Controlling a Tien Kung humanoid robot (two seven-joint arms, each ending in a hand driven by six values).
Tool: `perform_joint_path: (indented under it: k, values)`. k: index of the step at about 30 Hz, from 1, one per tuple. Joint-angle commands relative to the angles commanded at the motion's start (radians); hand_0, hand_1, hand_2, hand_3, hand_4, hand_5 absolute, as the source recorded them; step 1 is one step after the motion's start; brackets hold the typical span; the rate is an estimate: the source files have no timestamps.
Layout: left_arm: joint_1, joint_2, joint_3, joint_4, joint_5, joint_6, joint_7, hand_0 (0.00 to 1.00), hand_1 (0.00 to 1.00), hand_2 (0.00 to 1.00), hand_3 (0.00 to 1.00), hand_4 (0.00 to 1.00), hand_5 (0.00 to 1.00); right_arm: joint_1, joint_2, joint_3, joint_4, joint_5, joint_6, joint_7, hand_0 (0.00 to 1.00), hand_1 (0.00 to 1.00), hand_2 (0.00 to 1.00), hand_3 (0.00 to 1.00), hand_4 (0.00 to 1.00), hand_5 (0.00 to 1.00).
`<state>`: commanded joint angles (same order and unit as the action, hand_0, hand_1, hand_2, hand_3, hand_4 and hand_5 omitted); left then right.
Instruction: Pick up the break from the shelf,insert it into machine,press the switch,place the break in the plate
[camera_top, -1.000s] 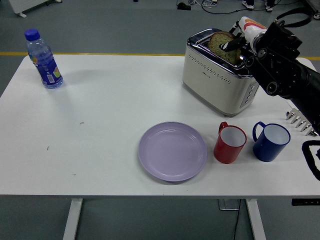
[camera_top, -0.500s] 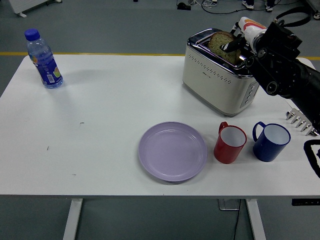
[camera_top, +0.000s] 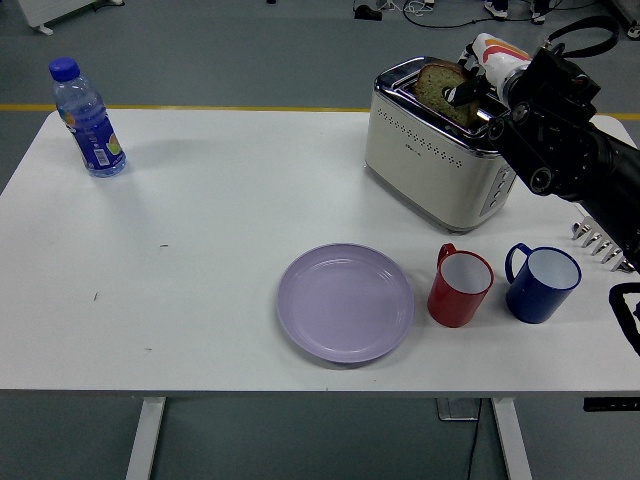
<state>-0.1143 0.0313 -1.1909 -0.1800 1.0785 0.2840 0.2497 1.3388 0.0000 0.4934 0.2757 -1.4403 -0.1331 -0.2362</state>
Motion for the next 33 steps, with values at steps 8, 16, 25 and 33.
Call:
perform_joint_path:
  k: [8, 16, 25, 33]
  values:
    - [0.008, 0.000, -0.007, 0.000, 0.007, 0.000, 0.001, 0.662, 0.608, 0.658, 0.605, 0.439, 0.864, -0.005, 0.000, 0.025, 0.047, -0.053, -0.012, -0.007, 0.132, 0.240, 0.349, 0.468, 0.551, 0.002]
    - [0.020, 0.003, -0.014, 0.000, 0.013, 0.000, 0.001, 0.661, 0.608, 0.658, 0.605, 0.438, 0.862, -0.025, -0.007, 0.083, 0.222, -0.093, -0.017, -0.035, 0.130, 0.236, 0.345, 0.465, 0.528, 0.002]
    - [0.028, 0.004, -0.030, 0.000, 0.027, -0.001, 0.005, 0.660, 0.610, 0.660, 0.605, 0.439, 0.867, -0.013, -0.115, 0.169, 0.408, -0.118, -0.013, -0.075, 0.126, 0.204, 0.342, 0.456, 0.513, 0.002]
    - [0.028, 0.007, -0.032, 0.000, 0.023, -0.001, 0.004, 0.660, 0.613, 0.659, 0.605, 0.434, 0.864, -0.004, -0.196, 0.244, 0.564, -0.114, -0.032, -0.103, 0.138, 0.206, 0.334, 0.446, 0.552, 0.002]
